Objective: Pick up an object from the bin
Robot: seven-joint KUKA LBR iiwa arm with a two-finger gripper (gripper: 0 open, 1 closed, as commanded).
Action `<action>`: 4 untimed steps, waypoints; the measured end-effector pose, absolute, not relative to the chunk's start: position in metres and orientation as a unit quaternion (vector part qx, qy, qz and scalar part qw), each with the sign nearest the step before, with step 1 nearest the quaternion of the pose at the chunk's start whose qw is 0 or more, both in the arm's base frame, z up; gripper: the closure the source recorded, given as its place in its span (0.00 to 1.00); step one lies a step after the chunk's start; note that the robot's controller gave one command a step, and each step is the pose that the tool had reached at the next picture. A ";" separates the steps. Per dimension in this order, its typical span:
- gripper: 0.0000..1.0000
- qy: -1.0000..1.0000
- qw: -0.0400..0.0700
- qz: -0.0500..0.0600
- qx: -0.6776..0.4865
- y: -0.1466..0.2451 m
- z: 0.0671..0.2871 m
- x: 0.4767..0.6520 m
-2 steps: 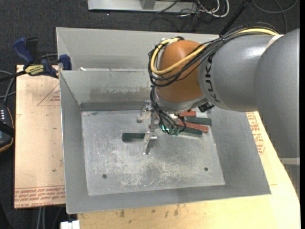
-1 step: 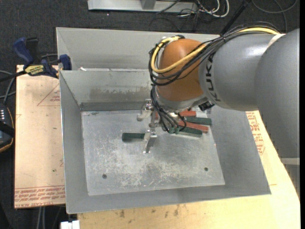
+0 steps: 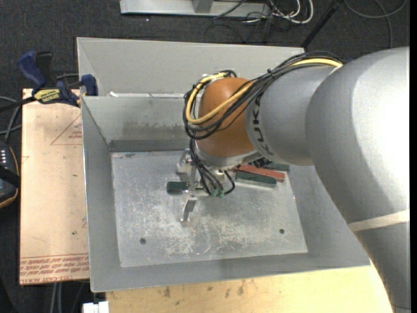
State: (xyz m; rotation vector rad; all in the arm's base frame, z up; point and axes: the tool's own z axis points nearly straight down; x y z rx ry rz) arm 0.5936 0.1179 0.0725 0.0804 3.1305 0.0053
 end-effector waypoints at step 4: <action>1.00 1.000 0.008 0.002 0.026 0.118 0.081 0.601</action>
Offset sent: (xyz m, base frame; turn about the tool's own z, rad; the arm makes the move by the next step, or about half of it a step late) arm 0.0000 0.0000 0.0000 0.0000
